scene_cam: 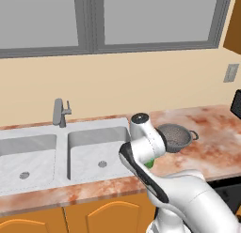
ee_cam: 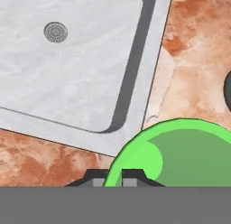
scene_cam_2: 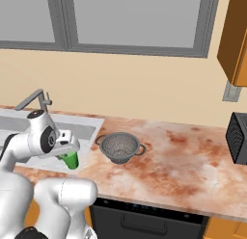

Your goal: Place the colander in the left basin and the cup in the right basin of the sink.

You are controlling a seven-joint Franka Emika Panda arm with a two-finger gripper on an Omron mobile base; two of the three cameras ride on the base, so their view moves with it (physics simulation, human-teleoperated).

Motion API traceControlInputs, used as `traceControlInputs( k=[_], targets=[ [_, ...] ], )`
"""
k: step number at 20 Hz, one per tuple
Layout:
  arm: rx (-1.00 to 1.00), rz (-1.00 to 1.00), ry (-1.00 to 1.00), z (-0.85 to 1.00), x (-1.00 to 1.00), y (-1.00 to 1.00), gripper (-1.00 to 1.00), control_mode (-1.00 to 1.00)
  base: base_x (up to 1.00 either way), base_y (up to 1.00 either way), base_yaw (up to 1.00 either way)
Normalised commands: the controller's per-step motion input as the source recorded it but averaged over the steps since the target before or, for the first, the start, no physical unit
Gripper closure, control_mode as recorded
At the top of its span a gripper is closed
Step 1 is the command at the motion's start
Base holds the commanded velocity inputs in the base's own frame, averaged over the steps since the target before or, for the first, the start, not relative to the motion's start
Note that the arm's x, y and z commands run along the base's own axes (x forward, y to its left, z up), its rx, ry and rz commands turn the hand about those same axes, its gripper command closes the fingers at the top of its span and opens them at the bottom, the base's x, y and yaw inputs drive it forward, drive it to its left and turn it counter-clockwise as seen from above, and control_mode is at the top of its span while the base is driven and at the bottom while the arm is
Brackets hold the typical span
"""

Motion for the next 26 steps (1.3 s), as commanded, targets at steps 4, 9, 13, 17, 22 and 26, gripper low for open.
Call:
traceControlInputs(
  k=[4,9,13,17,22,26],
  targets=[
    [0.09,0.35,0.1,0.05,0.4,0.31,1.0,-1.0,0.0,0.0,0.0],
    [0.11,0.32,0.17,0.0,0.53,0.34,1.0,-1.0,0.0,0.0,0.0],
    [0.03,0.25,0.11,-0.06,0.55,0.48,1.0,-1.0,0.0,0.0,0.0],
    [-0.13,0.09,0.04,-0.08,0.39,0.6,1.0,-1.0,0.0,0.0,0.0],
    [-0.17,0.07,0.01,-0.36,0.28,0.39,1.0,-1.0,0.0,0.0,0.0],
    [-0.04,0.01,0.0,-0.33,0.4,0.01,1.0,-1.0,0.0,0.0,0.0]
  ],
)
